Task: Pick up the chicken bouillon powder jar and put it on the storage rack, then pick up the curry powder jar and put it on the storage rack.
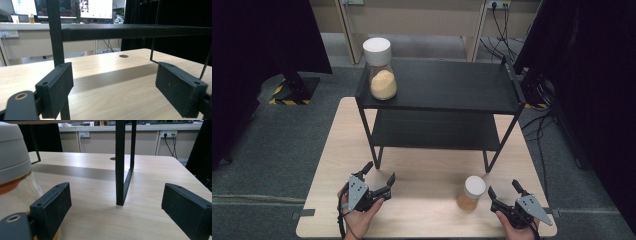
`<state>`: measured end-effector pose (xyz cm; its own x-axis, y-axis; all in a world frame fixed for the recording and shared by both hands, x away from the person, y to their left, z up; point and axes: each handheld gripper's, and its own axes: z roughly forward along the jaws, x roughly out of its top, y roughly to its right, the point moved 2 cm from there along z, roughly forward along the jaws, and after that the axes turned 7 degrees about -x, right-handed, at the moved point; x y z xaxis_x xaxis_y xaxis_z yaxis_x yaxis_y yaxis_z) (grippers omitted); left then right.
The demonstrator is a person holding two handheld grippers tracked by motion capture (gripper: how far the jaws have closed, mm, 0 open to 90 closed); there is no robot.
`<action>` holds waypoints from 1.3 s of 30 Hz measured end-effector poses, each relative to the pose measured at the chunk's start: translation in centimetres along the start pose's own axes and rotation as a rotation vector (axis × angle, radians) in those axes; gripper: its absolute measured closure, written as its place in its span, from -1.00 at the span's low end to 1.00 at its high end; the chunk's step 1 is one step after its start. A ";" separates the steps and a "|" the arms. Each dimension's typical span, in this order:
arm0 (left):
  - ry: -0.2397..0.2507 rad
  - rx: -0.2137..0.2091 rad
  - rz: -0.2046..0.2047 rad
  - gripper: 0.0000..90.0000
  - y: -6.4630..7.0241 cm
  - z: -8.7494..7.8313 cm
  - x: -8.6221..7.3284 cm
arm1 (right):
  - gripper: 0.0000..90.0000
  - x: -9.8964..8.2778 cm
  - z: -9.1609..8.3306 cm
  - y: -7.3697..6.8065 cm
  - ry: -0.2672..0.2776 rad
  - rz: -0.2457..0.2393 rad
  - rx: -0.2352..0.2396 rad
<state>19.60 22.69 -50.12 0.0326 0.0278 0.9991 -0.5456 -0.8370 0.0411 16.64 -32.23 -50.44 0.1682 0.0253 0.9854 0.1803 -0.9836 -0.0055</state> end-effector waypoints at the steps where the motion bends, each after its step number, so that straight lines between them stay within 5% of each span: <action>1: -0.005 0.000 0.001 -0.69 0.0 0.0 -0.1 | -0.79 0.0 0.0 0.0 0.001 -0.001 0.000; 17: -0.052 -0.002 -0.026 -0.71 -0.3 0.7 -2.3 | -0.79 -0.1 -0.1 -0.1 0.004 -0.007 0.000; 39: -0.040 -0.023 -0.027 -0.74 -0.6 0.5 -2.5 | -0.80 -0.3 -0.1 0.3 0.016 0.008 0.016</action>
<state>20.28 22.80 -52.68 0.0807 0.0277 0.9964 -0.5635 -0.8232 0.0685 16.55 -32.55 -50.69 0.1539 0.0139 0.9880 0.1946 -0.9807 -0.0165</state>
